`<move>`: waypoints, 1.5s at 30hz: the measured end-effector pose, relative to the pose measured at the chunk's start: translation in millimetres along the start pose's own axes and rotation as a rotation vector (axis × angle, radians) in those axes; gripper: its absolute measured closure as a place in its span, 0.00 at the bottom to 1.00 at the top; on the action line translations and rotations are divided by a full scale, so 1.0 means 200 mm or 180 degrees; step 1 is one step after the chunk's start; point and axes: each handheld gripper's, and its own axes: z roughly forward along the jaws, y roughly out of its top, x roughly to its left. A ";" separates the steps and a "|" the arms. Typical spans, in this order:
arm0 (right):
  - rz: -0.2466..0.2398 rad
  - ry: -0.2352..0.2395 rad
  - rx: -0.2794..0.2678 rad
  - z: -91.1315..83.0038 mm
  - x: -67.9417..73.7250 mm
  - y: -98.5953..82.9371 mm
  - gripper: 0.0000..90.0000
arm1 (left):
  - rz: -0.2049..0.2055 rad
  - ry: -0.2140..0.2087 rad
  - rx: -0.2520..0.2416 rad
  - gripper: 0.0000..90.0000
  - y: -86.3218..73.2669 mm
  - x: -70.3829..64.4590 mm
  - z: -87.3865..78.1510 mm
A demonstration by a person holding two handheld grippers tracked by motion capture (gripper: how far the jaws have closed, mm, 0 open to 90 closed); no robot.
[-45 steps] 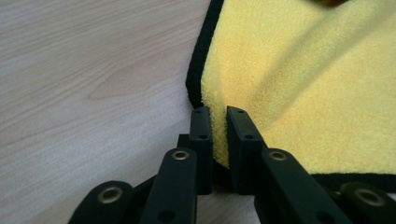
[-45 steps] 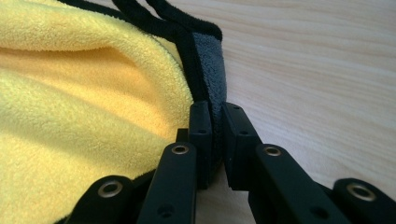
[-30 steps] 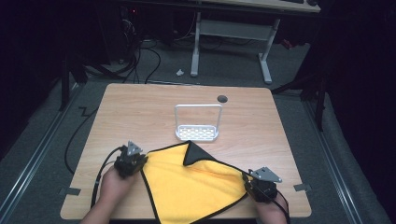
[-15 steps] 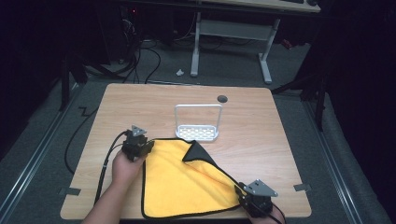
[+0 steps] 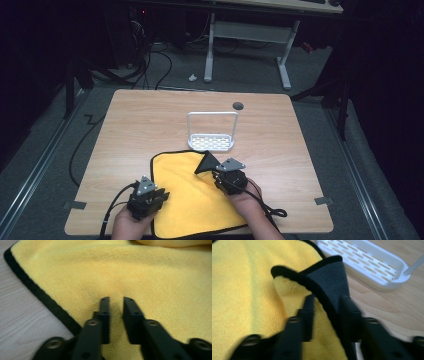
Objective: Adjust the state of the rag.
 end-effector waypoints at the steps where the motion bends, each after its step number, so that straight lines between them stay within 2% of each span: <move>1: -0.0021 0.0014 0.0005 0.00 0.00 -0.01 0.92 | 0.0085 0.0067 0.0009 0.92 0.01 -0.01 0.01; 2: -0.0031 0.0005 -0.0022 -0.01 0.00 -0.01 0.98 | 0.0088 0.0065 -0.0002 0.96 0.01 0.00 0.01; 4: -0.0001 -0.0032 -0.0102 -0.06 -0.01 -0.02 0.98 | 0.0094 0.0052 -0.0038 0.97 0.01 0.02 0.02; 6: 0.0043 -0.0162 -0.0222 -0.13 -0.07 -0.05 0.98 | 0.0106 0.0148 -0.0018 0.97 0.02 0.06 0.02; 7: 0.0113 -0.0252 -0.0268 -0.18 -0.13 -0.07 0.98 | 0.0087 0.0175 -0.0009 0.97 0.02 0.08 0.02; 9: 0.0303 -0.0362 -0.0279 -0.24 -0.24 -0.12 0.98 | -0.0064 0.0203 -0.0005 0.97 0.03 0.16 0.02; 10: 0.0428 -0.0455 -0.0258 -0.27 -0.32 -0.17 0.98 | -0.0110 0.0186 0.0001 0.97 0.04 0.19 0.02; 12: 0.0556 -0.0570 -0.0196 -0.29 -0.42 -0.23 0.99 | -0.0211 0.0117 -0.0005 0.97 0.04 0.21 0.02; 13: 0.0621 -0.0623 -0.0137 -0.28 -0.46 -0.27 0.99 | -0.0214 0.0117 -0.0010 0.96 0.04 0.21 0.02; 15: 0.0739 -0.0663 -0.0024 -0.25 -0.53 -0.34 0.98 | -0.0211 -0.0035 -0.0015 0.96 0.04 0.17 0.02; 17: 0.0752 -0.0704 0.0094 -0.20 -0.55 -0.38 0.98 | -0.0141 -0.0071 -0.0010 0.96 0.03 0.12 0.02; 18: 0.0746 -0.0705 0.0113 -0.18 -0.56 -0.39 0.98 | -0.0111 -0.0116 -0.0006 0.96 0.02 0.10 0.02; 21: 0.0703 -0.0801 0.0182 -0.11 -0.58 -0.38 0.98 | -0.0131 -0.0242 -0.0010 0.94 0.01 0.05 0.02; 25: 0.0729 -0.0925 0.0251 -0.09 -0.63 -0.36 0.97 | -0.0071 -0.0303 -0.0027 0.90 0.01 0.01 0.02; 27: 0.0759 -0.0932 0.0250 -0.10 -0.64 -0.37 0.94 | -0.0034 -0.0289 -0.0052 0.89 0.01 0.00 0.03; 29: 0.0774 -0.0950 0.0225 -0.12 -0.64 -0.37 0.85 | -0.0027 -0.0281 -0.0077 0.89 0.01 0.00 0.03; 31: 0.0808 -0.0930 0.0074 -0.18 -0.64 -0.35 0.82 | -0.0035 -0.0318 -0.0166 0.86 0.03 0.01 0.01; 32: 0.0803 -0.0919 -0.0006 -0.21 -0.63 -0.34 0.78 | -0.0045 -0.0291 -0.0212 0.85 0.04 0.01 0.00; 34: 0.0786 -0.0870 -0.0159 -0.28 -0.59 -0.31 0.72 | -0.0064 -0.0240 -0.0299 0.82 0.06 0.05 -0.03; 38: 0.0719 -0.0676 -0.0264 -0.35 -0.49 -0.30 0.66 | -0.0119 -0.0069 -0.0389 0.72 0.11 0.14 -0.03; 40: 0.0670 -0.0574 -0.0282 -0.36 -0.42 -0.32 0.65 | -0.0180 -0.0004 -0.0391 0.68 0.14 0.20 0.00; 45: 0.0589 -0.0392 -0.0195 -0.33 -0.32 -0.38 0.65 | -0.0173 0.0161 -0.0258 0.58 0.21 0.31 0.12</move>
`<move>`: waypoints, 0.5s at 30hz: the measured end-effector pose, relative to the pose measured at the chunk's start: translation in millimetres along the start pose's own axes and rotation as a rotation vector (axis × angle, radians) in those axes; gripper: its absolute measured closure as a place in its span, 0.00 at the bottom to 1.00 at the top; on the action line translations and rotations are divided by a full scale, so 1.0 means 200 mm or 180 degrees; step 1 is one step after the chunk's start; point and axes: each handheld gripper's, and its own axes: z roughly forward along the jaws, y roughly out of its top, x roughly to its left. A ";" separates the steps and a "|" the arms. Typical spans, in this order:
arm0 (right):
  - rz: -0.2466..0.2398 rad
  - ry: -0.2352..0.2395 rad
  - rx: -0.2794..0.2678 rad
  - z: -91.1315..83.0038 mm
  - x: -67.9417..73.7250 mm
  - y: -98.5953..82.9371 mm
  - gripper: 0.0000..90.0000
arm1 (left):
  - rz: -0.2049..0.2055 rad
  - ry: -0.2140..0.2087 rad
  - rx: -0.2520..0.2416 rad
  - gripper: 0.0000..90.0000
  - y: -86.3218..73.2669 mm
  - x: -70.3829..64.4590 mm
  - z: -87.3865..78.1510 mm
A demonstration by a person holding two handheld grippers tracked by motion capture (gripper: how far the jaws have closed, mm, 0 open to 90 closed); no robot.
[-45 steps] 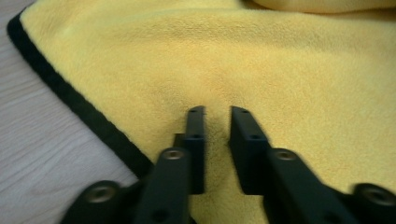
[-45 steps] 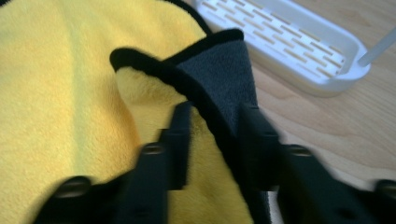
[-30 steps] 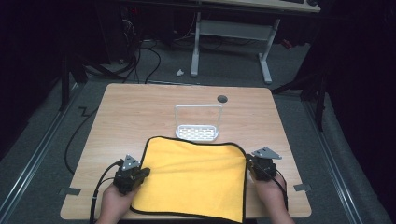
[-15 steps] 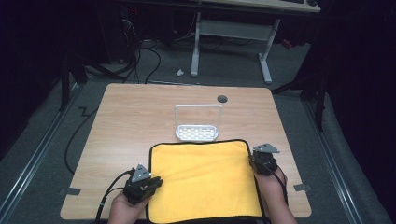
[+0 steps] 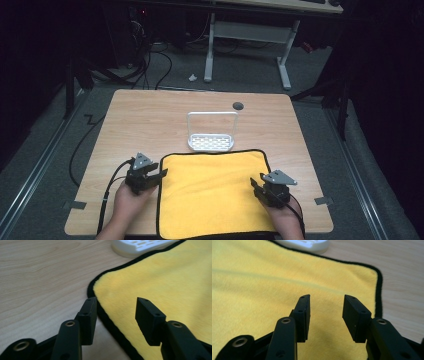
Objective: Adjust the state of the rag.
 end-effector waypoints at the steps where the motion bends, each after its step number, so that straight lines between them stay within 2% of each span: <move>1: -0.0009 0.0012 0.0028 0.01 0.01 -0.01 0.65 | -0.0025 -0.0003 0.0032 0.55 0.01 0.02 0.03; 5: -0.0008 0.0059 0.0060 0.02 0.02 -0.03 0.65 | -0.0102 0.0041 0.0052 0.50 0.06 0.06 0.11; 7: -0.0040 0.0075 0.0076 0.03 0.03 -0.04 0.64 | -0.0222 -0.0013 0.0167 0.51 0.08 0.06 0.16; 8: -0.0038 0.0087 0.0073 0.03 0.03 -0.04 0.64 | -0.0193 0.0015 0.0187 0.53 0.09 0.06 0.17; 9: -0.0056 0.0091 0.0075 0.03 0.03 -0.04 0.63 | -0.0104 0.0078 0.0213 0.53 0.11 0.04 0.19; 11: -0.0086 0.0091 0.0085 0.03 0.04 -0.05 0.62 | -0.0042 0.0118 0.0197 0.53 0.11 0.03 0.21; 13: -0.0080 0.0096 0.0078 0.03 0.04 -0.05 0.60 | 0.0053 0.0228 0.0178 0.58 0.11 0.02 0.22; 15: -0.0095 0.0096 0.0061 0.03 0.04 -0.05 0.60 | 0.0055 0.0220 0.0153 0.64 0.11 0.02 0.21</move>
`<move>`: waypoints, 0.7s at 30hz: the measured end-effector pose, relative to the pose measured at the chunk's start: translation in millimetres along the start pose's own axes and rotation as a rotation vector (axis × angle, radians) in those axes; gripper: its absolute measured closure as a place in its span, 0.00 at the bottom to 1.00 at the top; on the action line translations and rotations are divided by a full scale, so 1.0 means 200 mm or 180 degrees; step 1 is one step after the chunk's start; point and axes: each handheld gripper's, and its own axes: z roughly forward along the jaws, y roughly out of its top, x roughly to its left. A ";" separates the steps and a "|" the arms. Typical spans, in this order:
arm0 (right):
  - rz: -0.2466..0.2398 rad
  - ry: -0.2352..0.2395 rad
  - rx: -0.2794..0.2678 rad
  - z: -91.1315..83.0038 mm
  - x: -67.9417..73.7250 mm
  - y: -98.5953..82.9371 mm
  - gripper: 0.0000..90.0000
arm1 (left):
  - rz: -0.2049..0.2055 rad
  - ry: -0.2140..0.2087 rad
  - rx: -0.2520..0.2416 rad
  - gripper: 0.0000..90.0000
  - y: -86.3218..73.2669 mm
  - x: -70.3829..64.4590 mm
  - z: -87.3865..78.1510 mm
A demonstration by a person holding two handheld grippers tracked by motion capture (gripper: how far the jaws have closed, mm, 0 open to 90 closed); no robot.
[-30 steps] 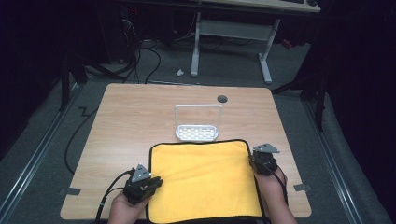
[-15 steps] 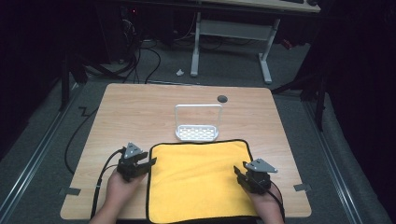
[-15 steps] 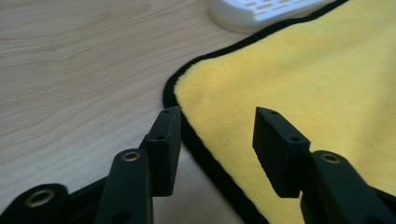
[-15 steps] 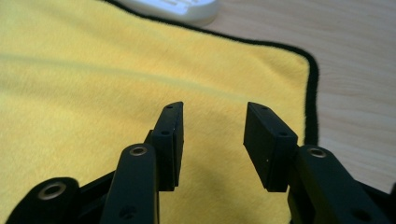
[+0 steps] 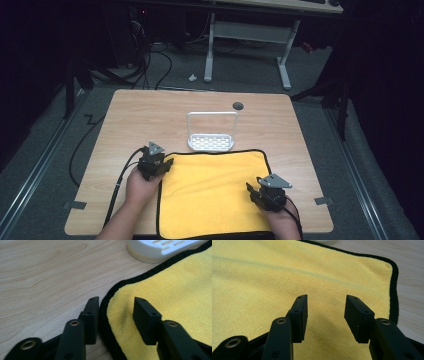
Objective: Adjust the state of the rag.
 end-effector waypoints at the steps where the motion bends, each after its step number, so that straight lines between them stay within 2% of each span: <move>1: 0.0010 -0.0003 -0.0004 0.00 0.00 0.00 0.60 | -0.0002 -0.0013 -0.0011 0.69 0.00 0.00 0.00; 5: 0.0002 0.0001 0.0001 0.00 0.01 0.00 0.59 | 0.0056 -0.0064 -0.0054 0.82 -0.01 -0.02 0.00; 8: -0.0037 0.0030 -0.0012 0.00 0.03 0.00 0.59 | 0.0015 -0.0115 -0.0097 0.88 -0.02 -0.01 0.00; 10: -0.0073 0.0067 -0.0056 0.00 0.04 0.01 0.58 | -0.0102 -0.0224 -0.0113 0.90 -0.03 0.01 0.00; 12: -0.0101 0.0123 -0.0118 -0.01 0.07 0.02 0.57 | -0.0302 -0.0373 -0.0130 0.90 -0.04 0.05 -0.01; 14: -0.0152 0.0199 -0.0185 -0.02 0.12 0.04 0.56 | -0.0389 -0.0414 -0.0144 0.89 -0.04 0.06 -0.01; 17: -0.0241 0.0350 -0.0274 -0.03 0.21 0.07 0.56 | -0.0403 -0.0417 -0.0149 0.88 -0.04 0.06 -0.01; 21: -0.0439 0.0551 -0.0240 0.00 0.36 0.11 0.57 | -0.0451 -0.0454 -0.0209 0.88 -0.05 0.07 -0.02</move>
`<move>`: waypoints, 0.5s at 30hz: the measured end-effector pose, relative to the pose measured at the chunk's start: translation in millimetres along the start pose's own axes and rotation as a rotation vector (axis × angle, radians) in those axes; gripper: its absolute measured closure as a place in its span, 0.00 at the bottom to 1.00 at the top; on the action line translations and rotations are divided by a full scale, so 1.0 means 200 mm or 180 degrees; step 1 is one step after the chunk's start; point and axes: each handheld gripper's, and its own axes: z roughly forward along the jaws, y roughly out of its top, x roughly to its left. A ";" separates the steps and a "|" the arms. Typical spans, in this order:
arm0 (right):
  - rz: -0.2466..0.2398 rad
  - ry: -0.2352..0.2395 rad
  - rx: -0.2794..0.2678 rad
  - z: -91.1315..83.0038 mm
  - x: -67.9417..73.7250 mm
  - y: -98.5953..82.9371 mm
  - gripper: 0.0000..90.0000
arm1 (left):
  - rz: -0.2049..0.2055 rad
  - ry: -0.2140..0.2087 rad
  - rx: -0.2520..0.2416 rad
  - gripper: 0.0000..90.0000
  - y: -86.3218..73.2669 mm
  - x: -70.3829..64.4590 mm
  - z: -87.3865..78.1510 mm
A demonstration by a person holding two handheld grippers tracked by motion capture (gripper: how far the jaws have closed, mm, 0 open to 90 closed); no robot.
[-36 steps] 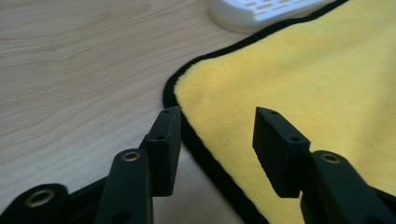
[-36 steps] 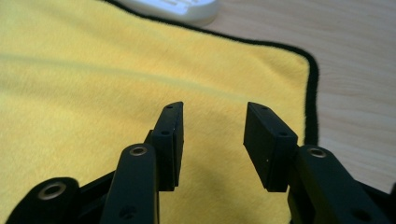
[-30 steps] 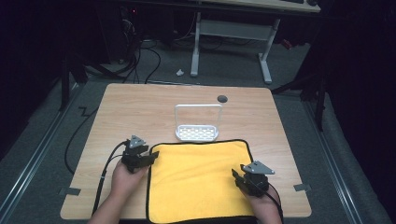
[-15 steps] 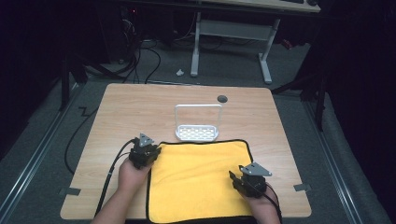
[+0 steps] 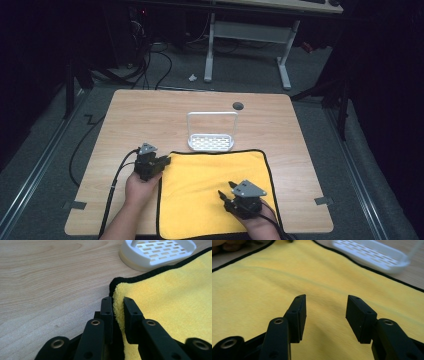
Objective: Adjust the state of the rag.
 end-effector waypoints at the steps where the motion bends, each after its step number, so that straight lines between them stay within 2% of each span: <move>1: -0.0060 0.0068 0.0026 0.03 0.04 0.02 0.57 | -0.0013 -0.0005 0.0000 0.88 0.00 0.00 0.00; 7: -0.0318 0.0310 0.0182 0.15 0.24 0.09 0.54 | -0.0061 -0.0016 0.0012 0.87 0.00 0.01 0.00; 11: -0.0389 0.0402 0.0229 0.24 0.37 0.14 0.53 | -0.0083 -0.0037 0.0008 0.87 0.00 0.01 0.00; 15: -0.0389 0.0532 0.0274 0.32 0.46 0.19 0.50 | -0.0096 -0.0051 0.0009 0.87 0.00 0.02 0.00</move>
